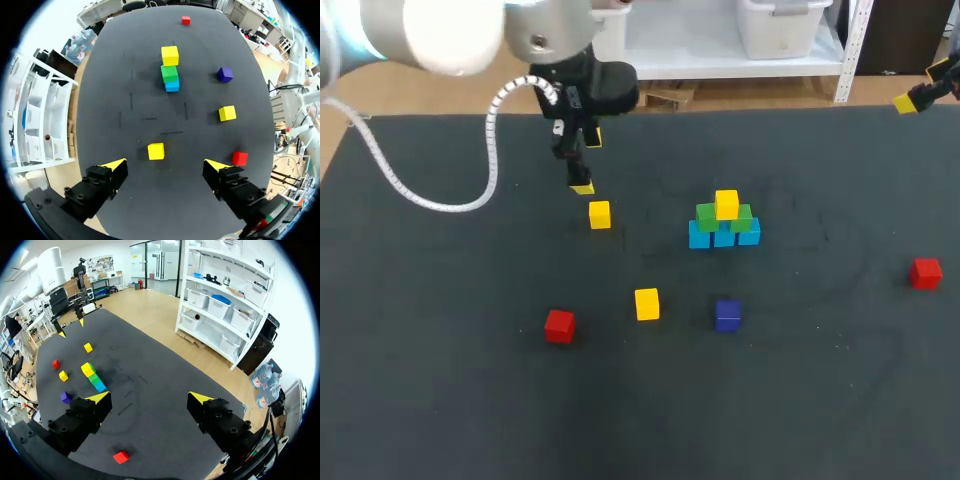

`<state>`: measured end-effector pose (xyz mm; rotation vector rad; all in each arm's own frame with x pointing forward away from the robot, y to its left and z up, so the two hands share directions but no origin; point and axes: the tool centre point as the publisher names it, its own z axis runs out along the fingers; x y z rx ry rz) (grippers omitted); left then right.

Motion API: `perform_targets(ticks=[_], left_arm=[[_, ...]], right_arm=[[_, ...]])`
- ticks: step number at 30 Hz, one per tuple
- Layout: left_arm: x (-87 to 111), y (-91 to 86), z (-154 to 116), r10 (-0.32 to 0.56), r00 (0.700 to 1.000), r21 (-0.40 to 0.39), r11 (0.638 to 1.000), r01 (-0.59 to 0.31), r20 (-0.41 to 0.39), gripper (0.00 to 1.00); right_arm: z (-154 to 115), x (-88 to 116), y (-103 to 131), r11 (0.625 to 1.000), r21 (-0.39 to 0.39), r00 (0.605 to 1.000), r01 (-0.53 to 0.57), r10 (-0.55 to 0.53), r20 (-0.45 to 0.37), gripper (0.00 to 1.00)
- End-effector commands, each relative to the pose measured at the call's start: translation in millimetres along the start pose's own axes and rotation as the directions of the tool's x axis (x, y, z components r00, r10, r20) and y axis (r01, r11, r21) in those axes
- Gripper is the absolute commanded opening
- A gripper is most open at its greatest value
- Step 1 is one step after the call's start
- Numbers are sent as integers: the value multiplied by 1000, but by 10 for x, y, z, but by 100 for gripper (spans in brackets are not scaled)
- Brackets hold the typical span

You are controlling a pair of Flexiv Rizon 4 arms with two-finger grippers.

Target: Place the blue cubes, place green cubes on the blue cubes, place the yellow cubes on the green cubes, then place the red cubes on the yellow cubes, and place purple cube on the red cubes.

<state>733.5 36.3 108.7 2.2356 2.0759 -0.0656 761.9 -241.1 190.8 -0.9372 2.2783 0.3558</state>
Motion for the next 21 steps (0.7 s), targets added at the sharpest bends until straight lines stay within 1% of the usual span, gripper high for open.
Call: perform_targets(ticks=[1,7,13,15,17,19,20,21], left_arm=[[-107,98,111,-11,999,182,983,18,-38,100],[-193,52,303,-47,998,202,978,52,-32,100],[-239,68,502,-76,997,219,972,81,-32,100],[-256,63,524,-84,996,218,972,89,-29,100],[-286,15,516,-96,995,213,972,101,-32,100],[-301,-31,524,-131,991,191,973,133,-24,100],[-307,-47,528,-149,989,174,973,150,-20,100],[-317,-65,555,-189,982,157,970,187,0,100]], right_arm=[[3,3,-4,1000,-2,1000,1,-1,2,100],[3,3,-4,1000,-2,1000,1,-1,2,100],[3,3,-4,1000,-2,1000,1,-1,2,100],[3,3,-4,1000,-2,1000,1,-1,2,100],[3,3,-4,1000,-2,1000,1,-1,2,100],[3,3,-4,1000,-2,1000,1,-1,2,100],[3,3,-4,1000,-2,1000,1,-1,2,100],[3,3,-4,1000,-2,1000,1,-1,2,100]])
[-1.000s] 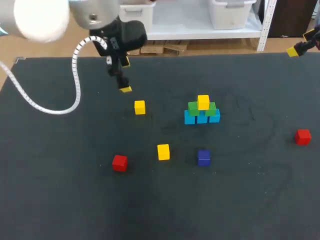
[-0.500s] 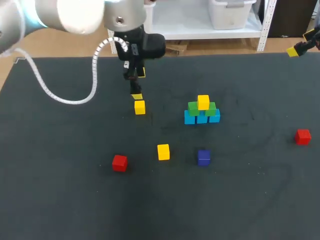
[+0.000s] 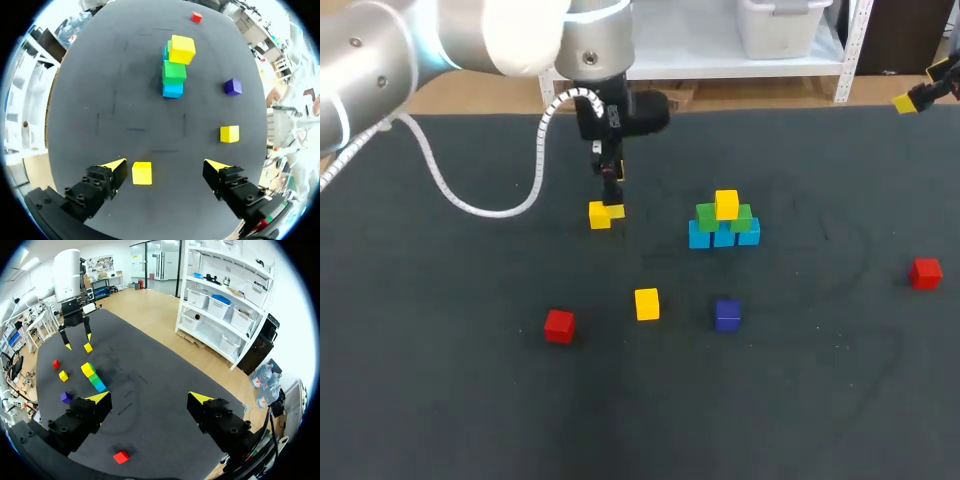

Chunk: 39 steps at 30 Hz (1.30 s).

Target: Place the blue cubes, place green cubes on the blue cubes, place the yellow cubes on the green cubes, then place the red cubes on the yellow cubes, and place purple cube on the red cubes.

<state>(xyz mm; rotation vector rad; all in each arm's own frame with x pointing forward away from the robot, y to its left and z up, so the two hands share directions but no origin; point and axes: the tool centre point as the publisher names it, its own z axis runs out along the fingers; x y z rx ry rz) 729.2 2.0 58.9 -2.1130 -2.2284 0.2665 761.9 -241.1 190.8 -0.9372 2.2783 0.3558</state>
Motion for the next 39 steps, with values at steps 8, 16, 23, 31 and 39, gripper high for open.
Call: perform_targets(ticks=[8,16,23,31,39], left_arm=[[89,-68,154,-54,998,-124,991,52,-11,100],[187,-13,112,-69,997,-189,979,73,23,100],[210,-15,147,-64,998,-185,981,66,17,100],[203,-16,147,-55,998,-189,980,57,14,100],[203,-16,147,-55,998,-189,980,57,14,100]], right_arm=[[3,3,-4,1000,-2,1000,1,-1,2,100],[3,3,-4,1000,-2,1000,1,-1,2,100],[3,3,-4,1000,-2,1000,1,-1,2,100],[3,3,-4,1000,-2,1000,1,-1,2,100],[3,3,-4,1000,-2,1000,1,-1,2,100]])
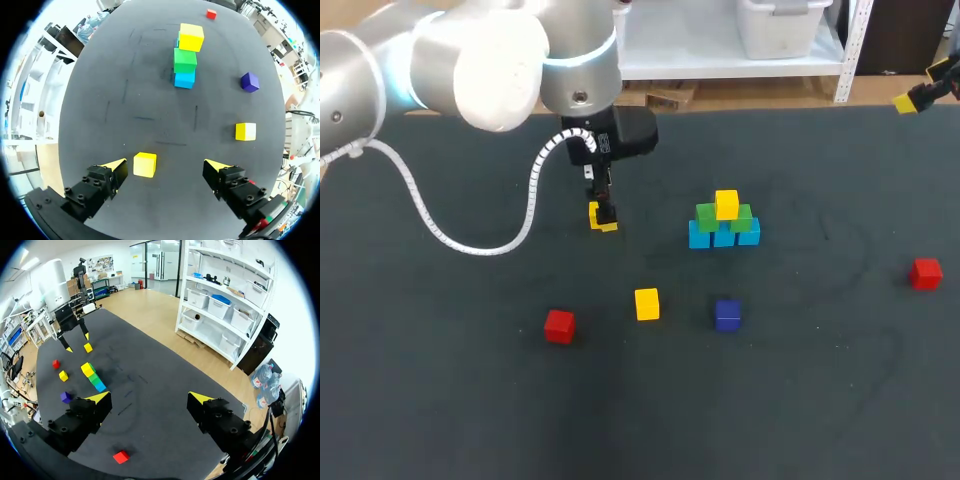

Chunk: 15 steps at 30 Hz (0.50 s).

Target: Place the blue cubes, place green cubes on the blue cubes, place the yellow cubes on the green cubes, then place the red cubes on the yellow cubes, and place purple cube on the red cubes.

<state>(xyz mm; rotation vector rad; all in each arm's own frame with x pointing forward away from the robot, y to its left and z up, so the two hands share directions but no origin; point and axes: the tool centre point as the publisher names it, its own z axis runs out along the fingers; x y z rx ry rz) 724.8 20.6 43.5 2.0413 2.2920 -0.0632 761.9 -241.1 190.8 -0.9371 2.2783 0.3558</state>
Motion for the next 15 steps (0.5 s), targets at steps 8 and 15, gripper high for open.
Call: perform_targets(ticks=[8,15], left_arm=[[-33,-50,-1,0,1000,-2,1000,0,2,100],[-45,-69,141,88,996,15,996,-88,-32,100]], right_arm=[[3,3,-4,1000,-2,1000,1,-1,2,100],[3,3,-4,1000,-2,1000,1,-1,2,100]])
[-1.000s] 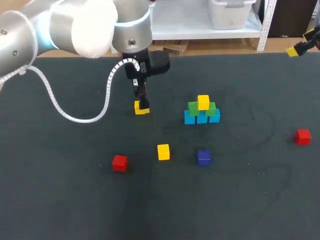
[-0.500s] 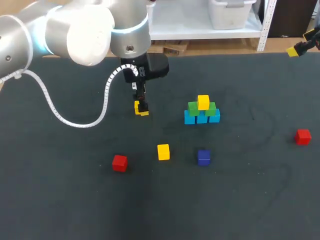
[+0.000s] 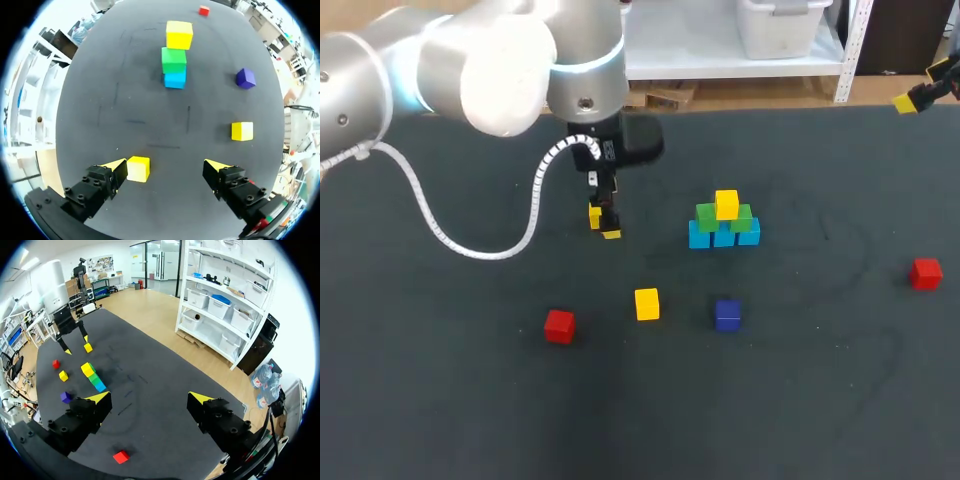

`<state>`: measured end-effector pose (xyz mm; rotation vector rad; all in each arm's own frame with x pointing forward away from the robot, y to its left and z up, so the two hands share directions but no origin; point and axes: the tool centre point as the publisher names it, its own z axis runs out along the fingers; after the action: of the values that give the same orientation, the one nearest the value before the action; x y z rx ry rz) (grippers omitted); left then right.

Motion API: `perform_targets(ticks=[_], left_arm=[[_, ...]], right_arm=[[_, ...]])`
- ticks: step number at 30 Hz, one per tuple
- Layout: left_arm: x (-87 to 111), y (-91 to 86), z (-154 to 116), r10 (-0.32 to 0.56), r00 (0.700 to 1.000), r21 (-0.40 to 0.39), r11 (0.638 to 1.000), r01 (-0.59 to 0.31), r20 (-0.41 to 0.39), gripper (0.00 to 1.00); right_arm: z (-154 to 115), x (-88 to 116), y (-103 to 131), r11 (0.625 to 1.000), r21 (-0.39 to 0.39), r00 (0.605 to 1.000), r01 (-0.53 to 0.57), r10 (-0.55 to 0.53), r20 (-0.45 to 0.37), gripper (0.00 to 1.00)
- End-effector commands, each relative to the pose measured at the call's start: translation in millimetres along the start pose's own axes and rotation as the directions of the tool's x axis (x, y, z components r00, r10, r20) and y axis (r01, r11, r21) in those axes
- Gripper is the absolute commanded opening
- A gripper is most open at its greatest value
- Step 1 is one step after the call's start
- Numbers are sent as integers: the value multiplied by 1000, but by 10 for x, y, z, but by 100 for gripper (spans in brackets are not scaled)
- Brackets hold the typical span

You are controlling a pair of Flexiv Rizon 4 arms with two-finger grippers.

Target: Place the blue cubes, place green cubes on the blue cubes, place the yellow cubes on the green cubes, then place the red cubes on the yellow cubes, and place purple cube on the red cubes.

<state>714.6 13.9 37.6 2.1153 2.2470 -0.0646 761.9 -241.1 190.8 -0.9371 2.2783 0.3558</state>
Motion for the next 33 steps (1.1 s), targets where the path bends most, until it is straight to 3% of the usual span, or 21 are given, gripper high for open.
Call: perform_targets(ticks=[1,22,33], left_arm=[[23,46,115,43,999,2,999,-43,-30,100],[190,175,327,54,997,16,998,-53,-62,100],[185,241,370,58,996,7,998,-58,-63,100]], right_arm=[[3,3,-3,1000,-2,1000,1,-1,2,100],[3,3,-3,1000,-2,1000,1,-1,2,100],[3,3,-3,1000,-2,1000,1,-1,2,100]])
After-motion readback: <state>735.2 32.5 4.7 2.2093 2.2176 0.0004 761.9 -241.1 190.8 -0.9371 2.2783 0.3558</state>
